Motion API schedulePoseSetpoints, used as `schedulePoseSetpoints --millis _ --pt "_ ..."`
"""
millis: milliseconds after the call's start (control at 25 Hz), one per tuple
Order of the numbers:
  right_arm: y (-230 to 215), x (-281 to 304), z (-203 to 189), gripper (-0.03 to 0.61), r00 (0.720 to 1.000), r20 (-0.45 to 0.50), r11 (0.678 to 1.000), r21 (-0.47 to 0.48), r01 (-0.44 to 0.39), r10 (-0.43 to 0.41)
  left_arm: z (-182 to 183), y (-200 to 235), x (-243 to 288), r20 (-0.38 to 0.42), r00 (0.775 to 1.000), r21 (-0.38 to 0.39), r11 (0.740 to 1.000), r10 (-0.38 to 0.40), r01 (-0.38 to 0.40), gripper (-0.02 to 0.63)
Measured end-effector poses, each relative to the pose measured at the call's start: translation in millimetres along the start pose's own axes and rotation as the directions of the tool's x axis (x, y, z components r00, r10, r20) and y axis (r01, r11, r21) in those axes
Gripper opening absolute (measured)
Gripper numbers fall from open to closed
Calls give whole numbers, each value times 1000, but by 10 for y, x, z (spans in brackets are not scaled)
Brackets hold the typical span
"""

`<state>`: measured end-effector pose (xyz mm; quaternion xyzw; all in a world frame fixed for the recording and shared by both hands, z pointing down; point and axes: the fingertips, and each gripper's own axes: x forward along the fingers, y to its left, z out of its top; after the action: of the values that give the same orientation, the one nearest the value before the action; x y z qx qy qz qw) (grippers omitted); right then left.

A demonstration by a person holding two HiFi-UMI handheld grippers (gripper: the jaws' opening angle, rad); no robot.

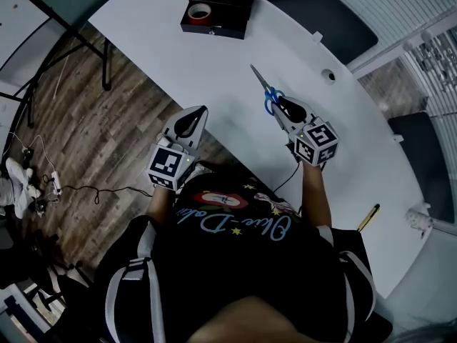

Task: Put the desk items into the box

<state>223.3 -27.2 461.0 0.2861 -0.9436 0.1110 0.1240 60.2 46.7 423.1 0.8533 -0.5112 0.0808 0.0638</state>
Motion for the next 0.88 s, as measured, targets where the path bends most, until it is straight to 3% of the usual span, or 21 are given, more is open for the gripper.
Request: schedulePoseSetpoints --millis 880 --pt "414 1323 433 87 998 10 998 1 -61 61 -279 1360 -571 2 990 -62 988 138 -138 -3"
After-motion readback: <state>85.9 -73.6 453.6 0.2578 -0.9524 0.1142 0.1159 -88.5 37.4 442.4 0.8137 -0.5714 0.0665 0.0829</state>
